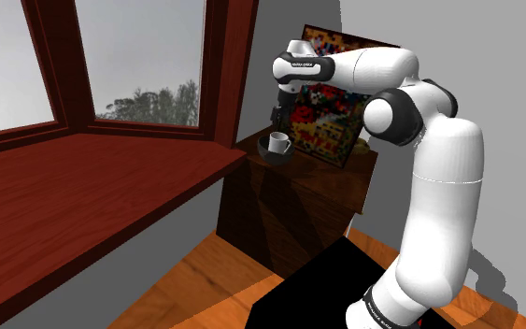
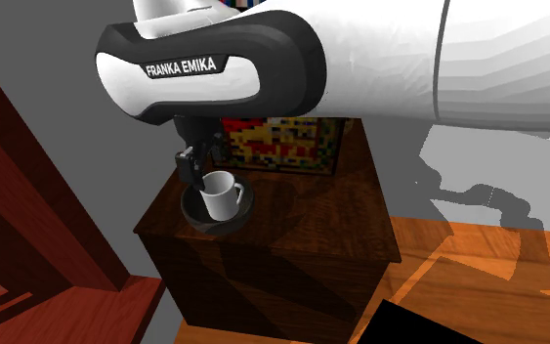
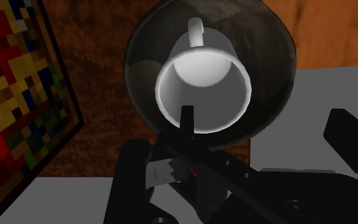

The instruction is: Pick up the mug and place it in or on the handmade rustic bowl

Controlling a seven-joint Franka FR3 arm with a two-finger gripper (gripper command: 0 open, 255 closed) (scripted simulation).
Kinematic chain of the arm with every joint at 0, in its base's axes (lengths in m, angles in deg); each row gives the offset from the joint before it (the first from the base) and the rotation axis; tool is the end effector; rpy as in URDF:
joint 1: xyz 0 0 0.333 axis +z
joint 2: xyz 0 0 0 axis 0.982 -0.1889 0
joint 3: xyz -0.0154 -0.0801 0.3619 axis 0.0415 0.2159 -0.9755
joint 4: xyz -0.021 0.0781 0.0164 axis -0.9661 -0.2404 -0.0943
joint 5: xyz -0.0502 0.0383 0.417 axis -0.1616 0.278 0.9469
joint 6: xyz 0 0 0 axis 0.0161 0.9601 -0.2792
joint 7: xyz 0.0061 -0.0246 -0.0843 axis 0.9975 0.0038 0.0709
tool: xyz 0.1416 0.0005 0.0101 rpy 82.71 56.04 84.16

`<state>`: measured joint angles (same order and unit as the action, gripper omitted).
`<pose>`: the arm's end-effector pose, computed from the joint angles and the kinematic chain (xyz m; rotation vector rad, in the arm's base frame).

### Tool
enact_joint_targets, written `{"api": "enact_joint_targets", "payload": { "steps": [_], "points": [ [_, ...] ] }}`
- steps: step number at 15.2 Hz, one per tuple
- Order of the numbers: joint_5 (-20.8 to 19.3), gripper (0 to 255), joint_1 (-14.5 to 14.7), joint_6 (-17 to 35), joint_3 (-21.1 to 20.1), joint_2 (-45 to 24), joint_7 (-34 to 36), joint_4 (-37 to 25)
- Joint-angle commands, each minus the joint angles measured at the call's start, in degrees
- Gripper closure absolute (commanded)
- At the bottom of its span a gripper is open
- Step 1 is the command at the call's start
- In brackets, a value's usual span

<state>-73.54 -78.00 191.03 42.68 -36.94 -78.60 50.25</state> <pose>0.7225 -0.1624 0.4901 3.0445 0.3505 0.0515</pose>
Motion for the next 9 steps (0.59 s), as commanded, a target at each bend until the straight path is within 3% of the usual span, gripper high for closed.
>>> {"api": "enact_joint_targets", "payload": {
  "steps": [1,9],
  "points": [
    [-0.1,0,0.0,-3.4,0.0,0.2,0.1,-3.2],
    [-0.1,0,-0.1,-4.9,0.1,0.2,0.2,-4.7]
  ]
}}
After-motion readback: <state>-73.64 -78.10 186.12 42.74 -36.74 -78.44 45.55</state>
